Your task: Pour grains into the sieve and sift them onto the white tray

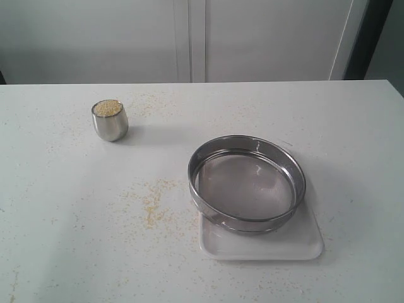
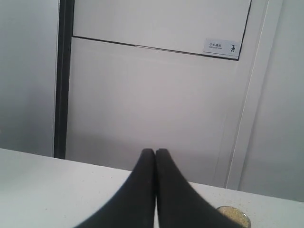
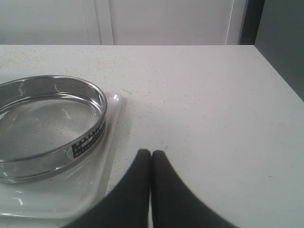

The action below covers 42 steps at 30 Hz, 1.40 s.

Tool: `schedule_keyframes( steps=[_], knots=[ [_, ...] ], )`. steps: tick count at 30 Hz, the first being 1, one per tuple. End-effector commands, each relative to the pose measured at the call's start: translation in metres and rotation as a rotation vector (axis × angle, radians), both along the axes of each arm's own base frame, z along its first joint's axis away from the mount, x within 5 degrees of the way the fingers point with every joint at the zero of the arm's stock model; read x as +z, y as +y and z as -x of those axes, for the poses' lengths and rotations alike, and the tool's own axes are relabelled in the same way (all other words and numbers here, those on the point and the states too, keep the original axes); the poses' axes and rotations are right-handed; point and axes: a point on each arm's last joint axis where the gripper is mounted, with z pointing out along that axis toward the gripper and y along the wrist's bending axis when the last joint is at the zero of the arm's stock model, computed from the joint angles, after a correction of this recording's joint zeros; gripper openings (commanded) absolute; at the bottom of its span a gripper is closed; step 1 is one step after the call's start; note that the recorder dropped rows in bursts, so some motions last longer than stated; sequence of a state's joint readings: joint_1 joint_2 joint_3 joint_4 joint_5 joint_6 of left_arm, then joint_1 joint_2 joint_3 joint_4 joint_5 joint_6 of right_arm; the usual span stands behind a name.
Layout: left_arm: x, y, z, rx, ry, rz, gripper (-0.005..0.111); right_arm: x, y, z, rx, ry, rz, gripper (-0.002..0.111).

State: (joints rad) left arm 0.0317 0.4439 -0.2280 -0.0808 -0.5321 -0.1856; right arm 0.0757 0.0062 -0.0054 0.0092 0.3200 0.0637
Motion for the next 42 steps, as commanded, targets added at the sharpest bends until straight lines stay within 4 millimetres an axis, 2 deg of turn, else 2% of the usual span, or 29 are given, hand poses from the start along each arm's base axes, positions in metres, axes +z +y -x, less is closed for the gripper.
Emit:
schedule_keyframes(
  steps=[1, 6, 13, 24, 26, 28, 32, 35, 42],
  knots=[
    [0.018, -0.003, -0.028, -0.024, -0.014, -0.080, 0.000, -0.001, 0.000, 0.000, -0.007, -0.007, -0.001, 0.000],
    [0.025, -0.008, -0.065, -0.085, 0.055, -0.093, 0.000, -0.001, 0.000, 0.000, -0.007, -0.007, -0.001, 0.000],
    [0.033, -0.010, -0.109, -0.125, 0.036, -0.085, 0.000, -0.001, 0.000, 0.000, -0.007, -0.007, -0.001, 0.000],
    [0.025, -0.025, -0.170, -0.287, 0.049, -0.178, 0.003, -0.001, 0.000, 0.000, -0.007, -0.007, -0.001, 0.000],
    [0.022, -0.028, -0.182, -0.312, 0.061, -0.181, 0.012, -0.001, 0.000, 0.000, -0.007, -0.007, -0.001, 0.000],
    [0.020, -0.034, -0.194, -0.345, 0.059, -0.200, 0.026, -0.001, 0.000, 0.000, -0.007, -0.007, -0.001, 0.000],
    [0.013, -0.046, -0.214, -0.399, 0.062, -0.216, 0.068, -0.001, 0.000, 0.000, -0.007, -0.007, -0.001, 0.000],
    [0.000, -0.058, -0.228, -0.434, 0.091, -0.206, 0.104, -0.001, 0.000, 0.000, -0.007, -0.007, -0.001, 0.000],
    [-0.030, -0.069, -0.252, -0.475, 0.138, -0.180, 0.105, -0.001, 0.000, 0.000, -0.007, -0.007, -0.001, 0.000]
  ],
)
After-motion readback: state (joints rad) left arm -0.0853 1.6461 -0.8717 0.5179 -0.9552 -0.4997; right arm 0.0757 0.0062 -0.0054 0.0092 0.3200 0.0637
